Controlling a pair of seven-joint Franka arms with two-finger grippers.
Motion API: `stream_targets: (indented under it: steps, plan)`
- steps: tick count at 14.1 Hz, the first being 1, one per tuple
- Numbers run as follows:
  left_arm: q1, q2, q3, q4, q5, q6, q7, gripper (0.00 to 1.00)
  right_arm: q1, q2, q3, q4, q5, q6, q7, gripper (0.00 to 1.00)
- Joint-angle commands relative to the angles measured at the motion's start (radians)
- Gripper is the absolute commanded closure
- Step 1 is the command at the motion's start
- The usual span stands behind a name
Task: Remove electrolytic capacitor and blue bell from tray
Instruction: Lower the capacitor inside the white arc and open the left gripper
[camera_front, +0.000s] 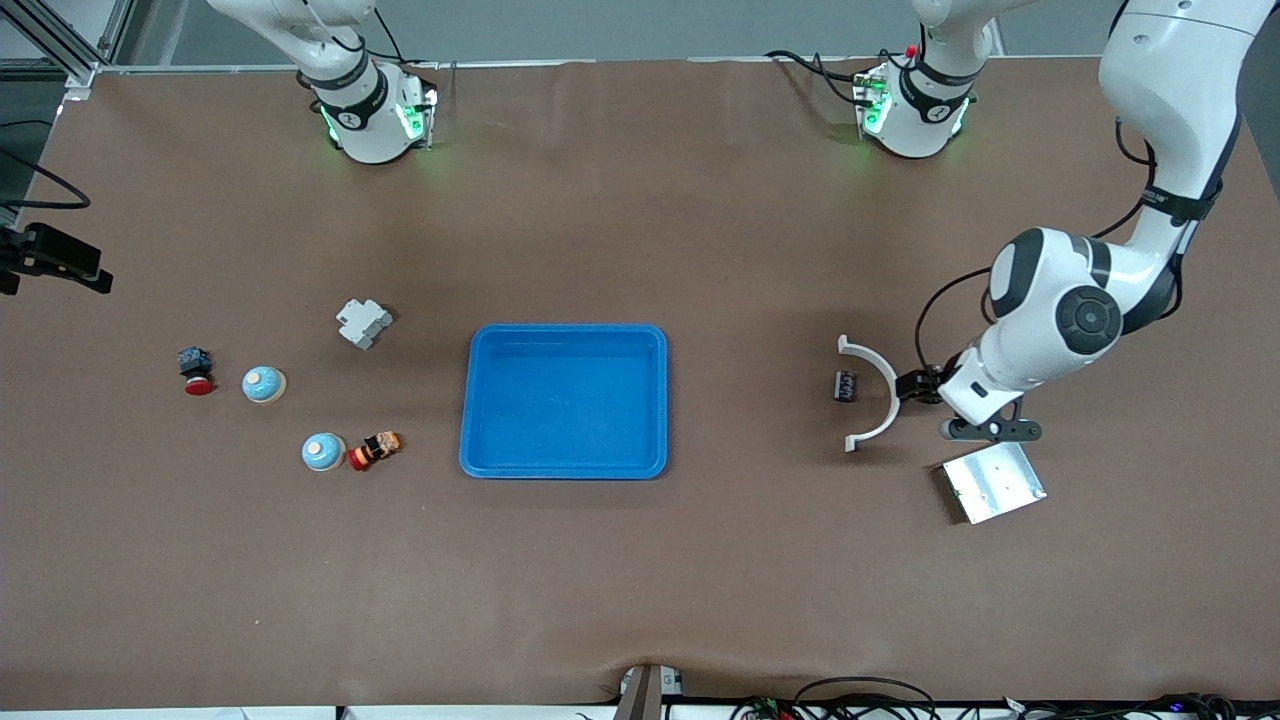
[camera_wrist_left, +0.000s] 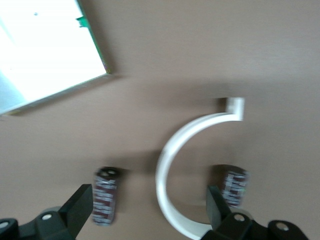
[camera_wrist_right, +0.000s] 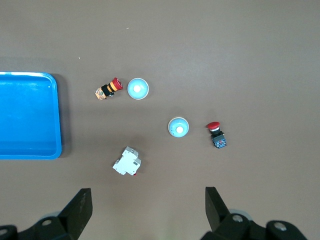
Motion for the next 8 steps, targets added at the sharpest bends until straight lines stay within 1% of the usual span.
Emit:
stream_targets:
  steps: [1, 4, 5, 8]
  plan:
    - [0.008, -0.016, -0.037, 0.002, 0.004, -0.017, -0.052, 0.00, 0.005, -0.021, -0.003, -0.017, -0.001, 0.024, 0.002, 0.00]
    - [-0.004, -0.015, -0.046, 0.011, 0.008, -0.017, -0.073, 0.00, 0.016, -0.021, -0.002, -0.022, -0.017, 0.073, 0.003, 0.00]
    - [-0.006, -0.016, -0.063, 0.021, 0.008, -0.017, -0.073, 0.00, 0.017, -0.021, -0.002, -0.022, -0.015, 0.081, 0.003, 0.00]
    - [-0.007, -0.009, -0.081, 0.054, 0.008, -0.015, -0.062, 0.00, 0.025, -0.019, -0.002, -0.014, -0.006, 0.072, 0.005, 0.00]
